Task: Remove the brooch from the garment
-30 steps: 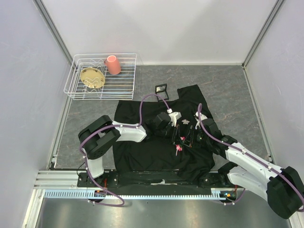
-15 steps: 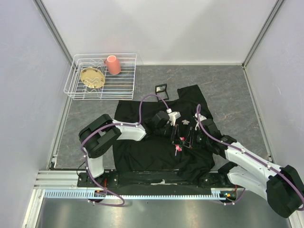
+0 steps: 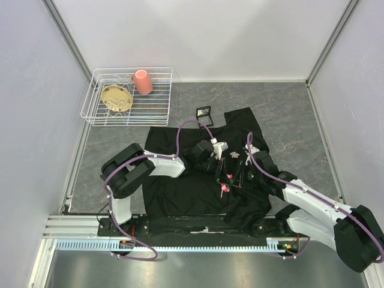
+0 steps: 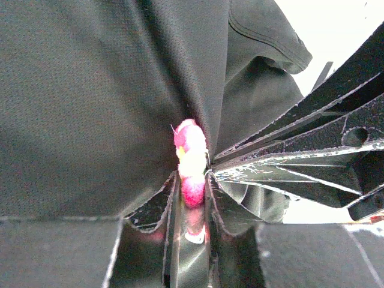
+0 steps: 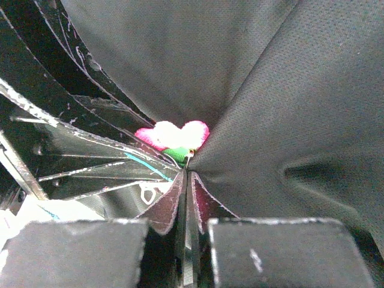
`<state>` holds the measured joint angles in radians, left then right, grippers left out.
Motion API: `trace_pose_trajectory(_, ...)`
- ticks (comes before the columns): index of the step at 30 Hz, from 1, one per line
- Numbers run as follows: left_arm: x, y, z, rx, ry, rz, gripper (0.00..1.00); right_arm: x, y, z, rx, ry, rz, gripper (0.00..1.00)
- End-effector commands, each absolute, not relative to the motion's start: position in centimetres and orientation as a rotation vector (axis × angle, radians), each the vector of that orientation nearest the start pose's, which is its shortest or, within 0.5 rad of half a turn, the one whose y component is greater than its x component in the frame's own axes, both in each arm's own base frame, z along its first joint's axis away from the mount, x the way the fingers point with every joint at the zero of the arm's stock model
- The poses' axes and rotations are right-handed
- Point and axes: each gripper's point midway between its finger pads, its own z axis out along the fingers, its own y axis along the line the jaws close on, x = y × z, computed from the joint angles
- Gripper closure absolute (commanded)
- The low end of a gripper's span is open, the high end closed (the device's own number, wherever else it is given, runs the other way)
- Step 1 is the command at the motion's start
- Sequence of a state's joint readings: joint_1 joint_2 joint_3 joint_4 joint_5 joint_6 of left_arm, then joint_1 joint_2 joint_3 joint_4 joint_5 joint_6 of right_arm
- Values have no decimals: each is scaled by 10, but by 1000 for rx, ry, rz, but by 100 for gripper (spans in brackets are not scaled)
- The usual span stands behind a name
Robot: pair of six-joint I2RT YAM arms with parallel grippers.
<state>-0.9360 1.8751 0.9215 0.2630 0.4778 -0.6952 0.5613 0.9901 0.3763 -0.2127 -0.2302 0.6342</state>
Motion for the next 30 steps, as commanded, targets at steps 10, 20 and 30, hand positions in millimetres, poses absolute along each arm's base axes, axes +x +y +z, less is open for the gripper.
trace_pose_trajectory(10, 168, -435, 61, 623, 2435, -1505, 98, 178, 188, 23, 27, 2537, 782, 100)
trace_pose_trajectory(20, 168, -433, 46, 585, 2479, -1471, 98, 183, 188, 6, 70, 2540, 704, 100)
trace_pose_trajectory(30, 166, -429, 50, 594, 2492, -1516, 98, 175, 164, -14, 42, 2604, 221, 100)
